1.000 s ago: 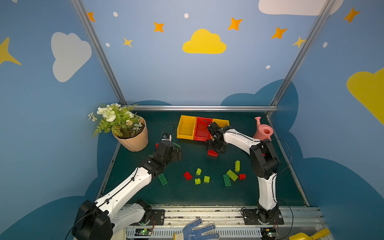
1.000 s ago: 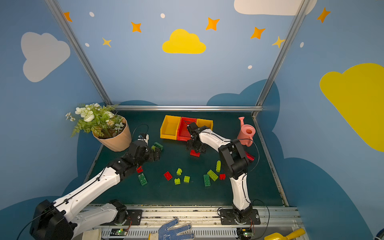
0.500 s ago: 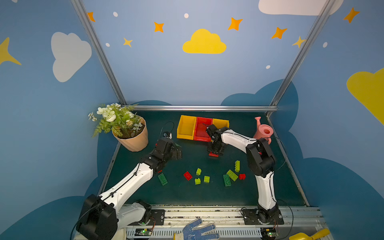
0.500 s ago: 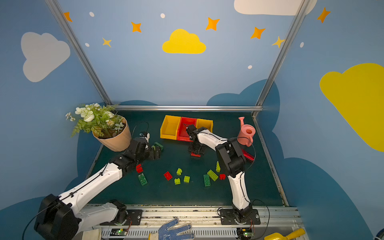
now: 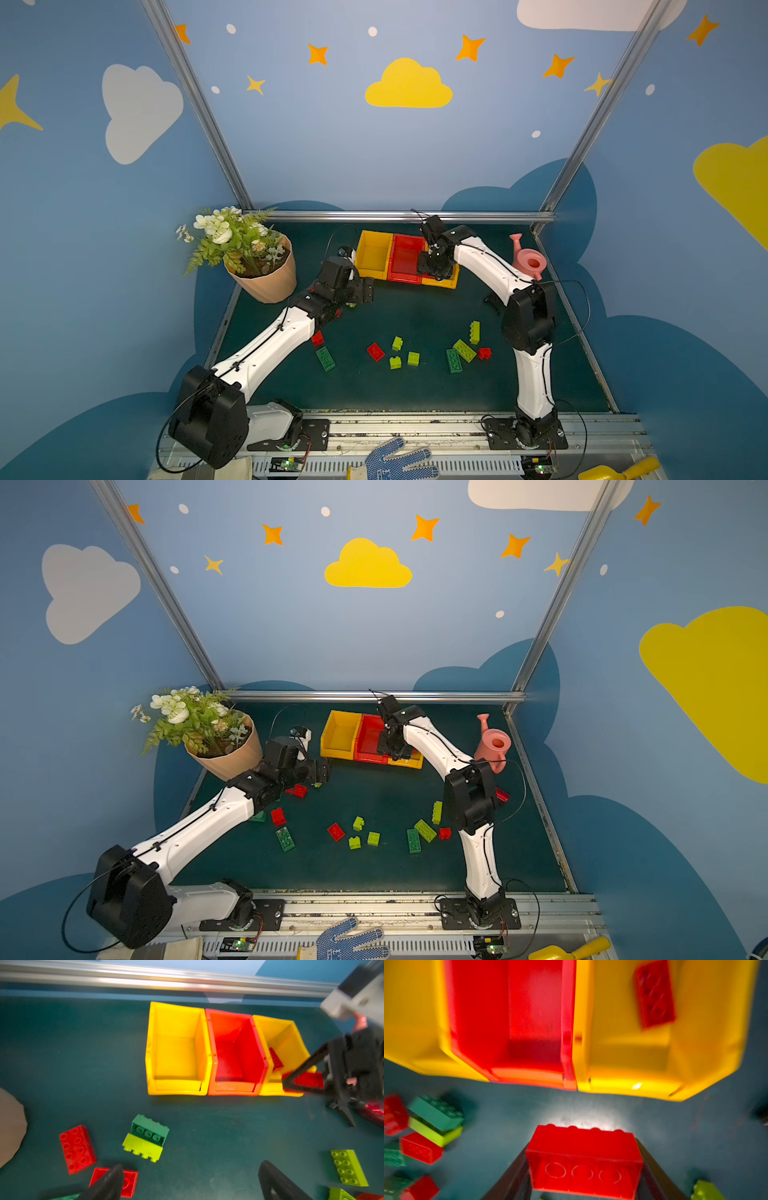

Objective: Sort the legos into containers by color

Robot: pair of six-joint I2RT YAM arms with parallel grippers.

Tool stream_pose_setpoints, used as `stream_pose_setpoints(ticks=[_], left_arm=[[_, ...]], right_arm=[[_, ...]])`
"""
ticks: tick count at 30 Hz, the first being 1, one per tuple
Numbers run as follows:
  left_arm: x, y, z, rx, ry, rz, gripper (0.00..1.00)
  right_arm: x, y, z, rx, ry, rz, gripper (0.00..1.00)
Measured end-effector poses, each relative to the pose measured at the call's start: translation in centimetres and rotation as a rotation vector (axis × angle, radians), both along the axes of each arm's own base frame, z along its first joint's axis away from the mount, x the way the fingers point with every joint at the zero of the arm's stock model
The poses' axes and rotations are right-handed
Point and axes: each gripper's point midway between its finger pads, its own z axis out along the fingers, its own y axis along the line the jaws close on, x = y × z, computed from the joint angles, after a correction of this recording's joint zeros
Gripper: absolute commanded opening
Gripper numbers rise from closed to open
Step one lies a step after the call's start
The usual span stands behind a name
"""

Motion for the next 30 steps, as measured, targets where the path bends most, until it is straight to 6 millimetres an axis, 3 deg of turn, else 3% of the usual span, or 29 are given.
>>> stream_pose_setpoints(ticks=[3,5,8,13,15,17,19,24,27,30], left_arm=[[0.6,-0.5,0.5,0.002,-0.013,-0.016,1.00],[1.0,-0.7,0.7,0.005,-0.016,-0.021,1.00],[1.6,-1.0,1.2,0.006,-0.020,-0.025,1.00],[2.2,-1.3,2.0,0.009,-0.025,-0.029,1.00],[2.5,-1.5,2.0,0.011,-0.021,-0.030,1.00],[2.7,-1.6,1.9,0.012,-0.013,-0.033,1.00],[2.8,-1.8,1.7,0.012,-0.004,-0.040,1.00],[2.8,-2.1,1.5,0.013,0.010,-0.051,1.00],[2.9,-2.5,1.6,0.004,0.011,-0.070,1.00],[2.8,-3.4,1.6,-0.011,0.017,-0.100,1.00]], right_arm=[[2.7,-1.6,1.4,0.014,-0.061,-0.027,0.41],[4.4,-2.8,1.1,0.007,-0.088,-0.050,0.41],[6.1,-3.9,-0.9,-0.023,-0.085,-0.066,0.42],[7.6,-3.8,-5.5,-0.054,-0.037,-0.041,0.43],[8.0,-3.8,-6.7,-0.059,-0.023,-0.036,0.52],[8.6,-3.7,-7.2,-0.049,-0.020,-0.029,0.68],[9.1,-3.5,-7.0,-0.032,-0.026,-0.019,0.76],[9.8,-3.5,-5.2,0.002,-0.055,-0.009,0.80],[9.3,-4.1,-4.2,-0.001,-0.052,-0.004,0.79],[7.3,-4.9,-2.3,-0.007,-0.046,0.003,0.78]])
